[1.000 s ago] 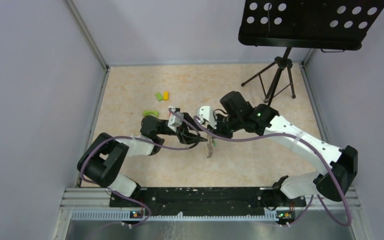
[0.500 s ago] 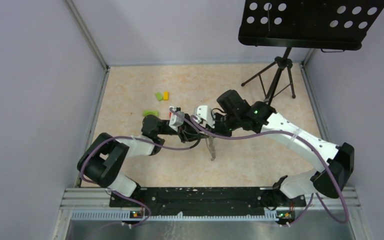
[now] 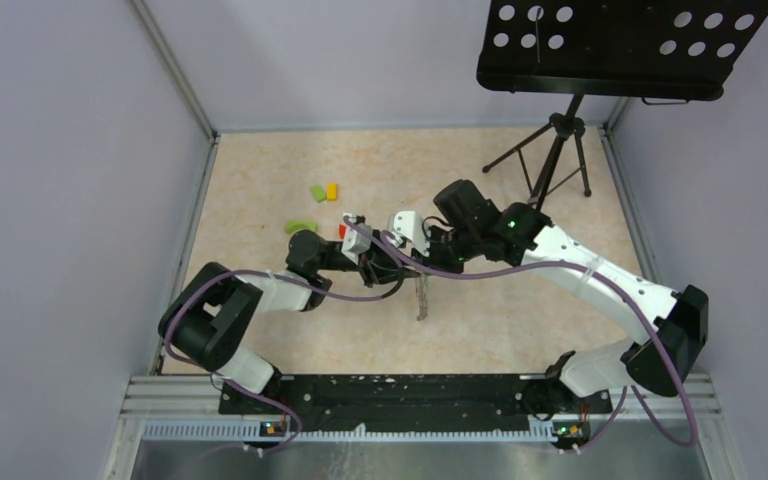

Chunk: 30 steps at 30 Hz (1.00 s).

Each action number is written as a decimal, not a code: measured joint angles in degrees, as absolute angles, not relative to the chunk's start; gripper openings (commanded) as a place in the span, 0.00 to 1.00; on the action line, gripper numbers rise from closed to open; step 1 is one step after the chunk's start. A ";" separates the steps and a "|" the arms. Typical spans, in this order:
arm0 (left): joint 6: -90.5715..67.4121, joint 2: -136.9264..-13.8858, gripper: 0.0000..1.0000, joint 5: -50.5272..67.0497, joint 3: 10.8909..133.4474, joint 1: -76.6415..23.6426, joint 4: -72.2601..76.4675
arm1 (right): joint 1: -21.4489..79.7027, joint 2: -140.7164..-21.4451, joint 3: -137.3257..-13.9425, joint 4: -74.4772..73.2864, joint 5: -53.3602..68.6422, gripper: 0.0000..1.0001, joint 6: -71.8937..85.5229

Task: Put the keys on the keyring
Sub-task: Adjust the key on the keyring.

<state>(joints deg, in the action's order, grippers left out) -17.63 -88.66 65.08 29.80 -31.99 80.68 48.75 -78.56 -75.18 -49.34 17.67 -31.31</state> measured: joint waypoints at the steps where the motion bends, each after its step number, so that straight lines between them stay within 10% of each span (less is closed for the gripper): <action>1: -17.67 -88.68 0.26 65.08 29.80 -32.03 80.86 | 48.75 -78.56 -75.18 -49.34 17.67 0.00 -31.29; 18: -20.84 -91.79 0.01 65.06 29.78 -32.29 86.32 | 48.75 -78.56 -75.18 -49.23 18.15 0.00 -30.81; 30: -22.13 -92.23 0.00 64.99 29.78 -32.27 87.02 | 48.75 -78.41 -74.98 -49.15 18.26 0.02 -29.87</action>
<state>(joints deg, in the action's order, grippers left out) -22.13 -92.23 64.99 29.78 -32.27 87.02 48.75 -78.41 -74.98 -49.15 18.26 -29.87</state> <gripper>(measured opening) 0.005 0.007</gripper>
